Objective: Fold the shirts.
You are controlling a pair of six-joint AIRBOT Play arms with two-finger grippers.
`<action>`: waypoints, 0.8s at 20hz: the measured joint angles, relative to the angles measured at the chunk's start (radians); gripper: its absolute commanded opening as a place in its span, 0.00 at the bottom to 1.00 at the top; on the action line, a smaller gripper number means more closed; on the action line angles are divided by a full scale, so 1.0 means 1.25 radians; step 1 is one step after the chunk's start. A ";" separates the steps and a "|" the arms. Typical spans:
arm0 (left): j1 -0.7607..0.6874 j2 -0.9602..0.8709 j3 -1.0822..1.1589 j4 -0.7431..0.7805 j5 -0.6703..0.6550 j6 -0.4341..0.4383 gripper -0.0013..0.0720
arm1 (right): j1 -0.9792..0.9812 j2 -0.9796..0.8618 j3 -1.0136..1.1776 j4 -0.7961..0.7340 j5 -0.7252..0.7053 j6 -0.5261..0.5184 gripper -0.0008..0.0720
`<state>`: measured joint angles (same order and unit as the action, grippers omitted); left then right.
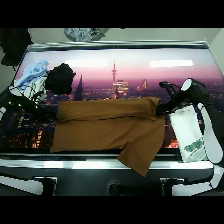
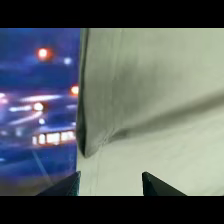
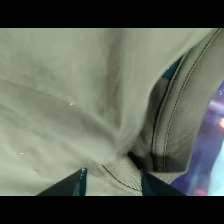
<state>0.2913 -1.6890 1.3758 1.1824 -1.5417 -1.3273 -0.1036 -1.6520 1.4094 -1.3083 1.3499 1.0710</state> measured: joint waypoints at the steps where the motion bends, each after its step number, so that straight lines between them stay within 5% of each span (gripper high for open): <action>1: 0.009 0.006 0.006 0.013 -0.013 -0.001 0.68 | 0.000 0.008 0.003 -0.008 0.024 -0.014 0.61; 7: 0.094 0.152 -0.159 0.083 -0.041 -0.033 0.65 | 0.000 0.083 -0.062 -0.096 0.149 -0.052 0.61; 16: 0.137 0.368 -0.568 0.013 0.114 0.023 0.65 | 0.001 0.150 -0.217 -0.095 0.152 -0.065 0.61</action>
<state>0.4625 -1.2293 0.6662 1.1980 -1.3994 -1.2980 -0.1020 -1.4643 1.1381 -1.4265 1.5398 0.9897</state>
